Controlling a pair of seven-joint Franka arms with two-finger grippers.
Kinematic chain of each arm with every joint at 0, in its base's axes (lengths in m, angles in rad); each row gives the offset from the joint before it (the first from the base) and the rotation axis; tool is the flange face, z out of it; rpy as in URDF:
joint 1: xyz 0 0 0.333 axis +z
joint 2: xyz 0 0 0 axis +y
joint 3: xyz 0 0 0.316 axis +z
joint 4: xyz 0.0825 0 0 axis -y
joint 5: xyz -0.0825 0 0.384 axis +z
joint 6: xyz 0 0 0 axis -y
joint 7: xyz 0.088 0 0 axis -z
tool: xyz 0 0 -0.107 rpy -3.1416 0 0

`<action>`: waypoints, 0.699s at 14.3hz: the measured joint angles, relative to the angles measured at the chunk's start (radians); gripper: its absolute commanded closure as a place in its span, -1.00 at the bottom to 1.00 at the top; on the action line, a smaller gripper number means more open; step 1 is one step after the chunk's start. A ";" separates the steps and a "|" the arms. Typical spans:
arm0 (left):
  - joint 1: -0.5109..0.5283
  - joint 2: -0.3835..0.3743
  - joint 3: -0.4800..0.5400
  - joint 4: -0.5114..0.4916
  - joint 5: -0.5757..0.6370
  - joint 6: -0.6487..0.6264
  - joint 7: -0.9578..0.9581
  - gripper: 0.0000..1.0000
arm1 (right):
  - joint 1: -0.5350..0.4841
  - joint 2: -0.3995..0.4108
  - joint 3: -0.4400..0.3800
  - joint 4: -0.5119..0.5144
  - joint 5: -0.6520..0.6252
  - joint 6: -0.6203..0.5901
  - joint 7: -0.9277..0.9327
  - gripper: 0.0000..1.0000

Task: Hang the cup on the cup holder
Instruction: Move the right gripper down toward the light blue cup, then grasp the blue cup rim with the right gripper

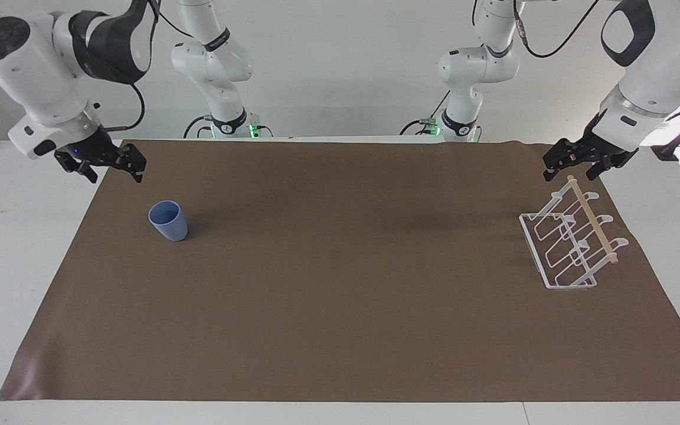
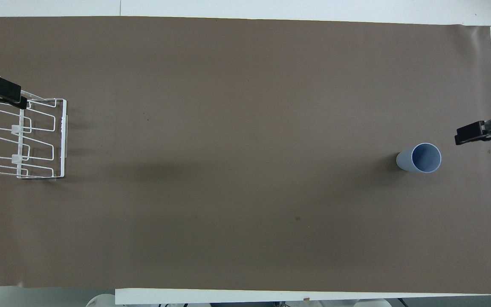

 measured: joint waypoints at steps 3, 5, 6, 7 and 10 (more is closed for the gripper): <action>0.000 0.000 0.000 0.000 0.000 0.000 0.000 -1.00 | -0.003 0.000 0.000 -0.136 0.000 0.133 -0.056 -1.00; 0.000 0.000 0.000 0.000 0.000 0.000 0.000 -1.00 | -0.024 0.007 0.000 -0.207 0.000 0.223 -0.116 -0.99; 0.000 0.000 0.000 0.000 0.000 0.000 0.000 -1.00 | -0.037 0.014 0.000 -0.225 0.000 0.249 -0.134 -0.96; 0.000 0.000 0.000 0.000 0.000 0.000 0.000 -1.00 | -0.049 0.021 -0.001 -0.235 0.000 0.263 -0.144 -0.89; 0.000 0.000 0.000 -0.001 0.000 0.000 0.000 -1.00 | -0.052 0.030 0.000 -0.243 0.002 0.268 -0.147 -0.80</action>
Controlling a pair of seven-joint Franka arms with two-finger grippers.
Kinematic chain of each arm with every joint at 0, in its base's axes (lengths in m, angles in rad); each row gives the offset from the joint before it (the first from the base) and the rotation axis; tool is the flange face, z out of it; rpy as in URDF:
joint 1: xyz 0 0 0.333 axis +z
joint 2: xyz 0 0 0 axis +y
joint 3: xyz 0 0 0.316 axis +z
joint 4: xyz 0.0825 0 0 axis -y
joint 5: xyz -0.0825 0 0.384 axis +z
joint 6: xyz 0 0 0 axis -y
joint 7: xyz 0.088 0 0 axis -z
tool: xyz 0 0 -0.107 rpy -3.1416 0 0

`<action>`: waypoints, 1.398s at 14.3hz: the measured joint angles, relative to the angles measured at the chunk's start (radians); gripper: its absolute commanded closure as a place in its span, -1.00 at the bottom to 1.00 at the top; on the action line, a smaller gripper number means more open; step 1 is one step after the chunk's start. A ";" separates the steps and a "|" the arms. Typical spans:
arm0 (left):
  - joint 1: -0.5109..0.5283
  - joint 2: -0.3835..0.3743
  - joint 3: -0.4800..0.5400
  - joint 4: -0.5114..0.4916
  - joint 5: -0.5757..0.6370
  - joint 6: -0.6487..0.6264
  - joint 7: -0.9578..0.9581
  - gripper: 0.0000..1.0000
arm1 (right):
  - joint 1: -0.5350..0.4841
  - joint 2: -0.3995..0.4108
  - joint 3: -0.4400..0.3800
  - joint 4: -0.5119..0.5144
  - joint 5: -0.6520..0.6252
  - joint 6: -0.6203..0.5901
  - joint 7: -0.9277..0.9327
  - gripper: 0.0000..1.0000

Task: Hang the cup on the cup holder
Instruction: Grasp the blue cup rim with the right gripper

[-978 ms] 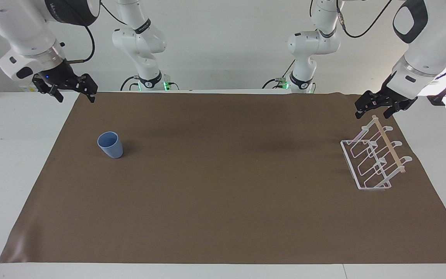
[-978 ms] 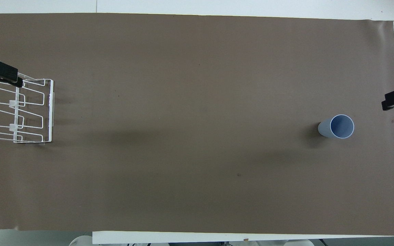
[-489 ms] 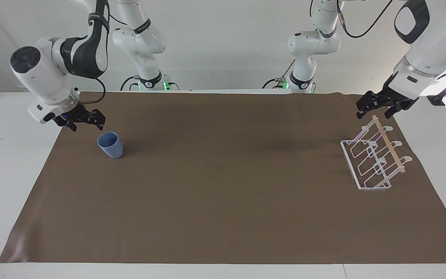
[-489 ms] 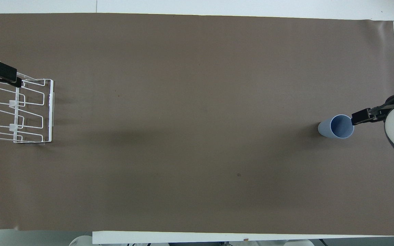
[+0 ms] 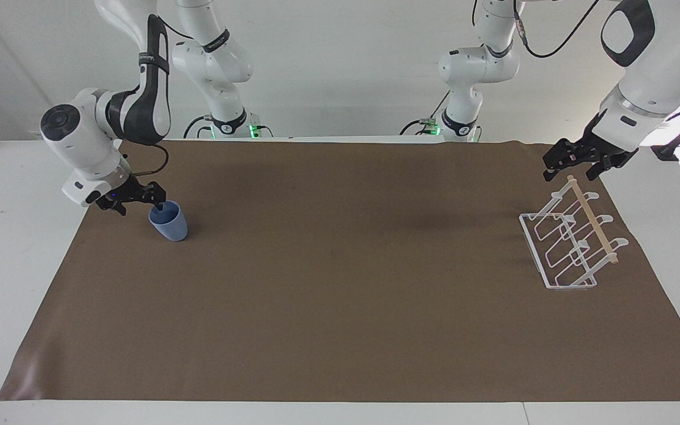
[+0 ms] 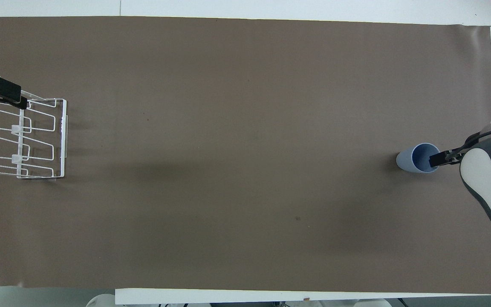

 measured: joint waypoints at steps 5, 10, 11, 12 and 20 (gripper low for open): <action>0.000 0.000 0.000 0.000 0.000 0.000 0.000 -1.00 | 0.001 0.002 0.003 -0.025 0.002 0.022 0.003 -0.57; 0.000 0.000 0.000 0.000 0.000 0.000 0.000 -1.00 | 0.002 0.002 0.003 -0.046 0.002 0.051 0.015 -0.28; 0.000 0.000 0.000 0.000 0.000 0.000 0.000 -1.00 | 0.002 0.005 0.003 -0.049 0.002 0.061 0.015 -0.18; 0.000 0.000 0.000 0.000 0.000 -0.001 0.000 -1.00 | 0.002 0.012 0.004 -0.052 0.002 0.082 0.016 -0.03; -0.002 -0.003 -0.002 0.000 0.000 -0.023 0.000 -1.00 | 0.019 0.037 0.009 -0.024 0.003 0.043 0.028 1.00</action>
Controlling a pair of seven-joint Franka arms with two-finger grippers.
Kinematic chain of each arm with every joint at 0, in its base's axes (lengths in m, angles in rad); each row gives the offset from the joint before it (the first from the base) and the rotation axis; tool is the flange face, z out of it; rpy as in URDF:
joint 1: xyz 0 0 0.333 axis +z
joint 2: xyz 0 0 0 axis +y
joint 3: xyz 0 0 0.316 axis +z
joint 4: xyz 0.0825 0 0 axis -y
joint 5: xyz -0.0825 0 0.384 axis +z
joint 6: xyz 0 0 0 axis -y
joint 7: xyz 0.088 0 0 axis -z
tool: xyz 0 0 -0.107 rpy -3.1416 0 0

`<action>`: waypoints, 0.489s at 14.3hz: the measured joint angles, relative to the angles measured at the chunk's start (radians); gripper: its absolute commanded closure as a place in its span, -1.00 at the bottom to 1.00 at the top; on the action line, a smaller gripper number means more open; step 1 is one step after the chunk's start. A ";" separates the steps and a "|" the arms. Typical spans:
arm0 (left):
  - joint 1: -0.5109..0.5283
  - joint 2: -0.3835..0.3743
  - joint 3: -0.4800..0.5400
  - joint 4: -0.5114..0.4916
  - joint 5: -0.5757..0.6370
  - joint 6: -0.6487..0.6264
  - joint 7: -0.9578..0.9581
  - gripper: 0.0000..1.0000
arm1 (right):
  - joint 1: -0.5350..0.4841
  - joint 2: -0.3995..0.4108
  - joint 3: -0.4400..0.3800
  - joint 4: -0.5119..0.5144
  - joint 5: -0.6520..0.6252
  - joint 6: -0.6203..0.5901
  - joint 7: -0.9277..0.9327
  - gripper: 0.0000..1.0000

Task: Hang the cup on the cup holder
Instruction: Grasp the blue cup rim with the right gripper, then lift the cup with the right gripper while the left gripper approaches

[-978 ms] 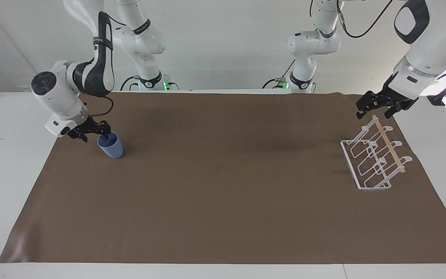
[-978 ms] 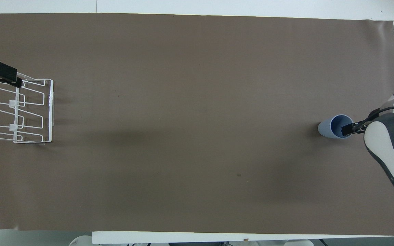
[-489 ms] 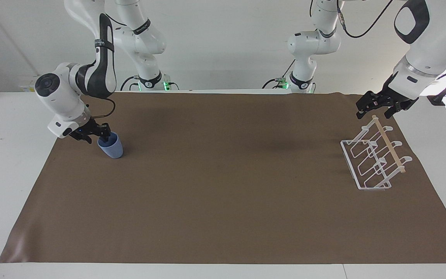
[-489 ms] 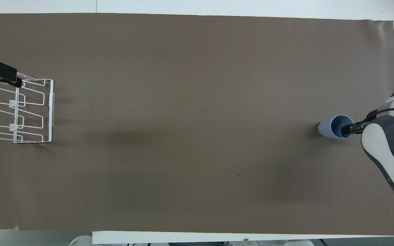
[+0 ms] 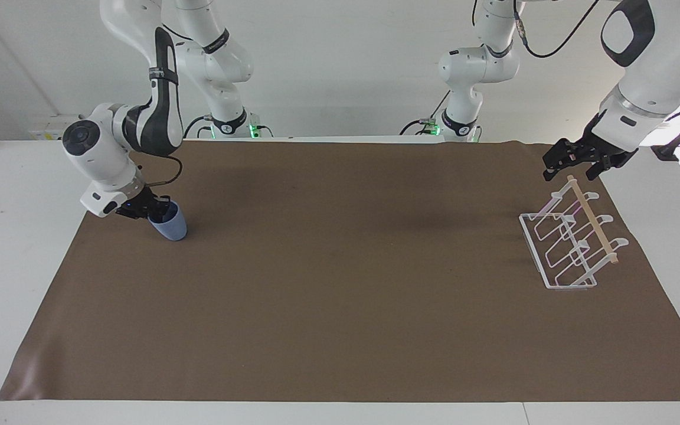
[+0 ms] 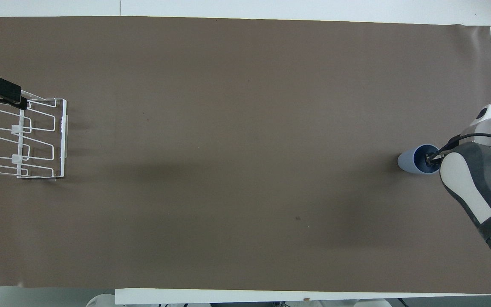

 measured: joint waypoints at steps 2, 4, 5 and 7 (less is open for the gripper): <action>-0.003 -0.014 -0.004 -0.022 0.000 -0.019 0.000 -1.00 | 0.003 -0.001 0.003 0.046 0.000 -0.071 -0.031 1.00; -0.004 -0.042 -0.004 -0.078 0.000 -0.019 -0.005 -1.00 | 0.008 -0.005 0.004 0.090 0.000 -0.131 -0.087 1.00; -0.004 -0.053 -0.004 -0.099 0.000 -0.019 -0.015 -1.00 | 0.008 -0.009 0.005 0.117 0.019 -0.176 -0.102 1.00; -0.003 -0.068 -0.003 -0.118 0.000 -0.019 -0.034 -1.00 | 0.009 -0.022 0.010 0.182 0.187 -0.298 -0.121 1.00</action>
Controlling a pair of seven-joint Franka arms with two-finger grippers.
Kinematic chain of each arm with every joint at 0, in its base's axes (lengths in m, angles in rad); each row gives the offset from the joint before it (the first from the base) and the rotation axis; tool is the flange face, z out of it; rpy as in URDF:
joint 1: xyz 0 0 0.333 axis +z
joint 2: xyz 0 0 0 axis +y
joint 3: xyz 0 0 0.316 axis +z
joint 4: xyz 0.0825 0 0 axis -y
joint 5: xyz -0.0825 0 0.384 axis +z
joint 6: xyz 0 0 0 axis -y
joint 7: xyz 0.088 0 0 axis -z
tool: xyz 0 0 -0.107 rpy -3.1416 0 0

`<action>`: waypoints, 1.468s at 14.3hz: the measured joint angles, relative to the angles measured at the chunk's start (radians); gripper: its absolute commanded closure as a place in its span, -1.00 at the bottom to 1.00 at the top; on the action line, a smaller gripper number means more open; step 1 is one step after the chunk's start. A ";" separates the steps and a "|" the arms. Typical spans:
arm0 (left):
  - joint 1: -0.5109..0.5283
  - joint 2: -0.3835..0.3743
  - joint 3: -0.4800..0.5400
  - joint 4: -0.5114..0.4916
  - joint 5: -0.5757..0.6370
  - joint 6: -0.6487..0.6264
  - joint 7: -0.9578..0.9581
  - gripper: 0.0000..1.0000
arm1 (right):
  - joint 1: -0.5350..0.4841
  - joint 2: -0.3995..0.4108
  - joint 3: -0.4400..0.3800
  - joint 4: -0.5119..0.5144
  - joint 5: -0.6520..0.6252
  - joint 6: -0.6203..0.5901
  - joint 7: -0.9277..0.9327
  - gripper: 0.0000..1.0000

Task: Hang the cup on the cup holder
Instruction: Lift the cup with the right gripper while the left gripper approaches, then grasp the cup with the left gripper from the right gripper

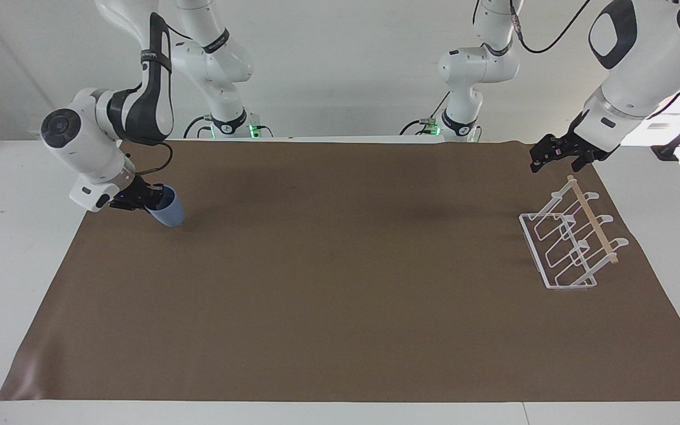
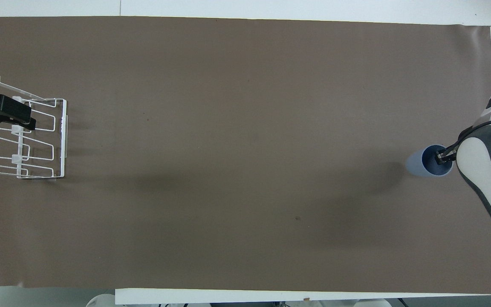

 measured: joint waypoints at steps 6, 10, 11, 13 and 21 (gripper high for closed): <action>-0.002 -0.022 -0.005 -0.062 -0.033 0.051 -0.371 -1.00 | 0.141 -0.013 0.013 0.044 0.429 -0.092 0.043 1.00; -0.073 -0.033 -0.012 -0.112 -0.090 0.108 -0.751 -1.00 | 0.316 -0.011 0.020 0.018 0.711 0.030 0.250 1.00; -0.110 -0.031 -0.013 -0.117 -0.092 0.132 -0.865 -0.99 | 0.352 -0.011 0.020 0.003 0.792 0.079 0.283 1.00; -0.197 -0.018 -0.016 -0.120 -0.093 0.209 -1.141 -0.99 | 0.434 -0.012 0.020 -0.023 0.925 0.183 0.345 1.00; -0.428 0.046 -0.019 -0.006 -0.203 0.333 -1.733 -0.99 | 0.652 -0.016 0.020 -0.059 1.080 0.411 0.477 1.00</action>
